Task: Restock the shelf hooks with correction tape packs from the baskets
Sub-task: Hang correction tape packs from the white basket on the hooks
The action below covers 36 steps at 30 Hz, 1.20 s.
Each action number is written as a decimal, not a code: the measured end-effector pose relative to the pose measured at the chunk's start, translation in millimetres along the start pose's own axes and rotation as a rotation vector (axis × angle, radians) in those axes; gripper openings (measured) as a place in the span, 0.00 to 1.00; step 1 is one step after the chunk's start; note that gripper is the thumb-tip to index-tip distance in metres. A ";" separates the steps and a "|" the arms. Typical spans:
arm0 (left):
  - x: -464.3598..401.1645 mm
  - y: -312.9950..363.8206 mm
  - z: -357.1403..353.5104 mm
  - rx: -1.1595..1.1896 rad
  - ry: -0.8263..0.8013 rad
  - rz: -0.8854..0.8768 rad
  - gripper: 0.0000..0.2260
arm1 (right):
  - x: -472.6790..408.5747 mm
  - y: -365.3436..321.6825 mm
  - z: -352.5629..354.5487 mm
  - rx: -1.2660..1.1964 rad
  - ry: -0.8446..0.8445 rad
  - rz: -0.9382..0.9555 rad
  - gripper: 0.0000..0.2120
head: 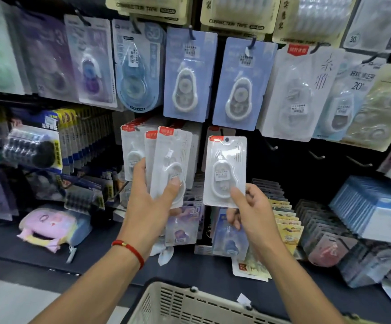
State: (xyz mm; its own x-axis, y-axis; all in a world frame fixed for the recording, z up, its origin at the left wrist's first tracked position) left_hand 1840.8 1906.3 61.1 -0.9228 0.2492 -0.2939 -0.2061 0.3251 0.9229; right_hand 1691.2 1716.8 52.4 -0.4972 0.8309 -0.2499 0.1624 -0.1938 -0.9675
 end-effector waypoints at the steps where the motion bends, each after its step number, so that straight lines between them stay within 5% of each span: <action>1: -0.3 -0.4 0.5 -0.002 0.001 0.007 0.30 | 0.1 -1.9 0.3 -0.006 0.018 0.006 0.11; 12: -0.3 2.5 -0.4 0.034 0.016 0.031 0.30 | 8.8 0.1 0.9 -0.019 0.192 0.049 0.11; 17: 4.5 2.4 -6.9 0.051 -0.015 0.056 0.27 | -2.5 31.1 -11.1 -0.062 0.079 -0.248 0.24; 20: 8.4 -3.6 -12.4 0.059 -0.046 0.105 0.22 | 1.5 43.1 -11.4 -0.002 0.008 -0.360 0.21; 23: 14.4 -13.1 -19.2 0.030 -0.075 0.175 0.20 | 6.0 26.3 -21.3 0.044 -0.147 -0.222 0.13; 26: 20.7 -19.7 -25.7 0.033 -0.105 0.237 0.19 | 14.0 11.7 -32.4 0.110 -0.251 -0.100 0.17; 29: 23.7 -19.5 -29.6 0.050 -0.134 0.266 0.19 | 14.8 11.5 -32.3 0.200 -0.221 -0.027 0.24; 36: 25.0 -20.6 -32.5 0.103 -0.158 0.358 0.17 | 10.3 2.2 -23.4 0.078 -0.112 0.034 0.15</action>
State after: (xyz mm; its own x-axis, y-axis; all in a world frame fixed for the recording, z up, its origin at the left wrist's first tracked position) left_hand 1811.4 1876.1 42.8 -0.8671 0.4981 -0.0009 0.1602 0.2805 0.9464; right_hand 1706.4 1737.2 48.5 -0.5855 0.7603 -0.2811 0.1158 -0.2648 -0.9573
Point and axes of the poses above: each hand's wrist, its own x-axis away from the middle knuckle, its own z-axis out of the back of the hand, y = z × x, the point moved 8 cm from there along -x, towards the middle knuckle, and after that the axes turned 12 degrees about y, right-handed, at the moved point
